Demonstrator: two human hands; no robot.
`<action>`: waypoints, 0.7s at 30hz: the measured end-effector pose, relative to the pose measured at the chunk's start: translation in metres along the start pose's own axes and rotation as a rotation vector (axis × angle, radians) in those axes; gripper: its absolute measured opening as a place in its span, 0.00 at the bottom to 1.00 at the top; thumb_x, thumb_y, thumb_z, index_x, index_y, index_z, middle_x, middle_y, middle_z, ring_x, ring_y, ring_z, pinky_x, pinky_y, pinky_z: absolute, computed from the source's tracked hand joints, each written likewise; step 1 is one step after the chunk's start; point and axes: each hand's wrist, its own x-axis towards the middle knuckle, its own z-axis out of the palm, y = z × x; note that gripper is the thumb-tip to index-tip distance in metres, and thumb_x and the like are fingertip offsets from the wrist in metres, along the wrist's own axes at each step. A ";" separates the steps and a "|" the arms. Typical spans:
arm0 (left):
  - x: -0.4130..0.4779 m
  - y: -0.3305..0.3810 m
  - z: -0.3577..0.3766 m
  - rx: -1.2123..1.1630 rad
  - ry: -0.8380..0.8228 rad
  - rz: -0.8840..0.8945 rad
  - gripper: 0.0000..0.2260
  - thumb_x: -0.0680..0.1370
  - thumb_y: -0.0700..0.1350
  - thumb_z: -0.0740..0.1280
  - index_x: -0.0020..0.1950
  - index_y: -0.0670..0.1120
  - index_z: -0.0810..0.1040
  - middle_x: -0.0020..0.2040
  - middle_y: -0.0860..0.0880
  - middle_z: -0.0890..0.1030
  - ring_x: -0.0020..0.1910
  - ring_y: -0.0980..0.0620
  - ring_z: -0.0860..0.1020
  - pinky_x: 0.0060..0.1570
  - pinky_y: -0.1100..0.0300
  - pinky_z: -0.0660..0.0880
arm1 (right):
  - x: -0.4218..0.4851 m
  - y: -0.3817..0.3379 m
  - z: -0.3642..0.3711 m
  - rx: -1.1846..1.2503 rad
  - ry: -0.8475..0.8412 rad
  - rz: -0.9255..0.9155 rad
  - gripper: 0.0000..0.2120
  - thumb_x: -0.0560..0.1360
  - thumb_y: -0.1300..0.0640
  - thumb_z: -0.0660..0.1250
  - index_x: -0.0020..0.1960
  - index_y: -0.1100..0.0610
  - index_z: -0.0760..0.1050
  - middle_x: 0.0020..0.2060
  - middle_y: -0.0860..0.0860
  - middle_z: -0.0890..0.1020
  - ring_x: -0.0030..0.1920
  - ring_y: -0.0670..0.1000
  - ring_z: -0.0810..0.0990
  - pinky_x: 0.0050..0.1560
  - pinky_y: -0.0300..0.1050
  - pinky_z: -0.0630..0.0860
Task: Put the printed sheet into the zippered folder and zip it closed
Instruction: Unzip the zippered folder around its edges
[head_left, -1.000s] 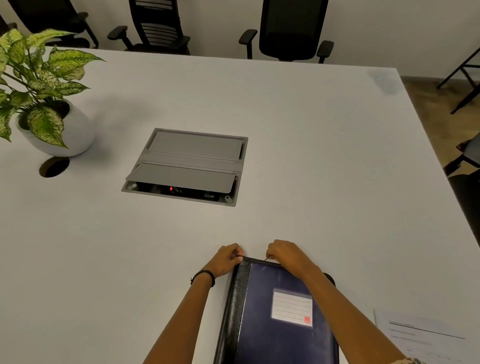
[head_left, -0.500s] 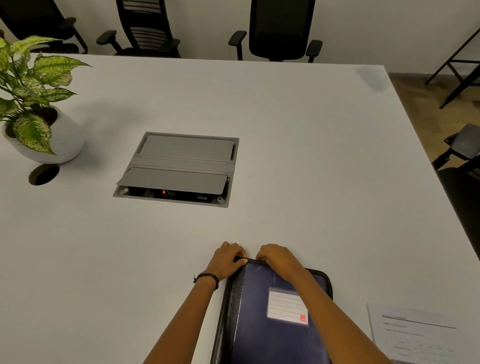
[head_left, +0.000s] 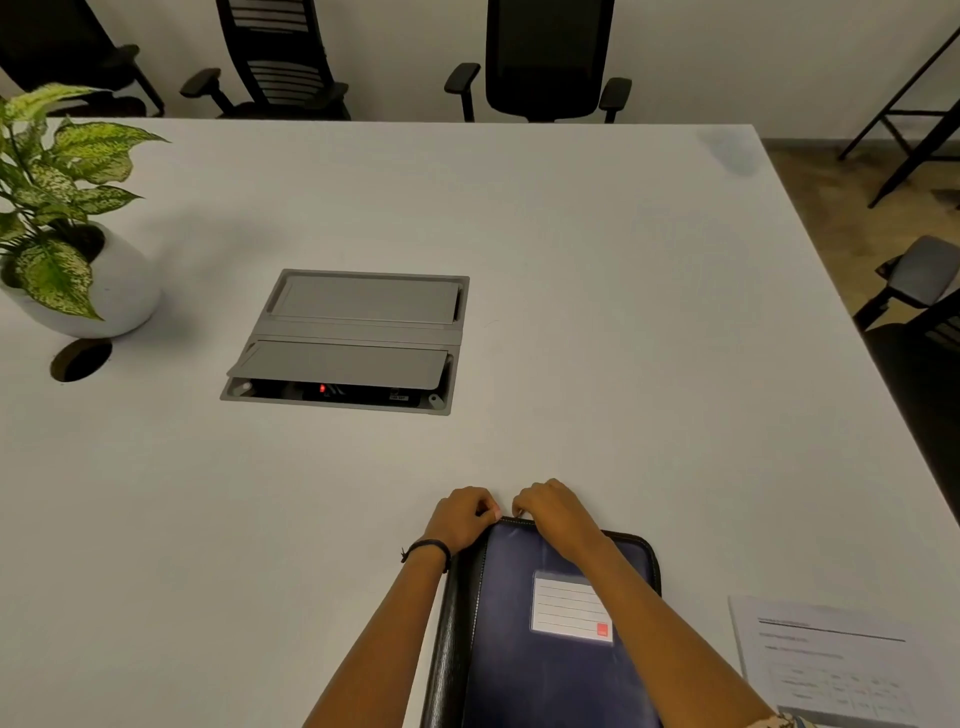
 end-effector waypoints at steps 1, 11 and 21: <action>0.000 0.000 0.000 0.012 0.005 -0.004 0.09 0.78 0.46 0.66 0.51 0.41 0.80 0.53 0.44 0.82 0.53 0.45 0.79 0.49 0.59 0.71 | -0.001 0.002 0.000 -0.002 0.011 0.003 0.16 0.74 0.70 0.56 0.54 0.56 0.76 0.50 0.55 0.82 0.48 0.56 0.75 0.49 0.43 0.67; -0.003 0.001 0.001 0.050 0.037 0.001 0.08 0.78 0.45 0.64 0.51 0.42 0.79 0.53 0.46 0.83 0.53 0.48 0.79 0.51 0.60 0.71 | -0.037 0.052 -0.007 -0.031 0.064 0.073 0.20 0.73 0.72 0.55 0.54 0.54 0.77 0.52 0.51 0.83 0.50 0.54 0.75 0.56 0.42 0.69; -0.002 0.008 0.002 0.136 -0.008 -0.039 0.10 0.80 0.47 0.62 0.53 0.42 0.78 0.57 0.45 0.81 0.56 0.46 0.78 0.57 0.55 0.71 | -0.079 0.089 -0.012 0.030 0.078 0.241 0.11 0.78 0.60 0.58 0.55 0.55 0.77 0.55 0.51 0.82 0.57 0.52 0.76 0.61 0.38 0.65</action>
